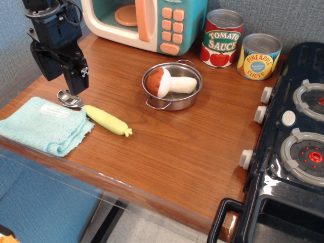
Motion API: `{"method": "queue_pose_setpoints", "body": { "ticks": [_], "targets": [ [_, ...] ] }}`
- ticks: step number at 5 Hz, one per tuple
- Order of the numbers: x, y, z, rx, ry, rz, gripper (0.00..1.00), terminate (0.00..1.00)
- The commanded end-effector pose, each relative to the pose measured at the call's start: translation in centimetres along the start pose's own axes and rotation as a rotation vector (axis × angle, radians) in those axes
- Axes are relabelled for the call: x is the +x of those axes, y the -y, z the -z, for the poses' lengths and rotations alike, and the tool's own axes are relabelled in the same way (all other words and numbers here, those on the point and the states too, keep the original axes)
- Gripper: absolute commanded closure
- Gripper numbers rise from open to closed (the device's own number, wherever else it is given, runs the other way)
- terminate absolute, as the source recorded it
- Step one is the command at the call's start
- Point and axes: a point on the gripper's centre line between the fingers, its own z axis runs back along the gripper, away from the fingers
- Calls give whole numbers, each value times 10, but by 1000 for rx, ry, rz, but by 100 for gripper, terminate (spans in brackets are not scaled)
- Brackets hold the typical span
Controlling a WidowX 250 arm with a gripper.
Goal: Place the spoon above the napkin.
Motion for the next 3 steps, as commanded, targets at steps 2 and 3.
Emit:
{"method": "queue_pose_setpoints", "body": {
  "ticks": [2,3],
  "targets": [
    [7,11,6,24,4,-24,0,0],
    [4,29,15,33,0,-82,0,0]
  ]
}}
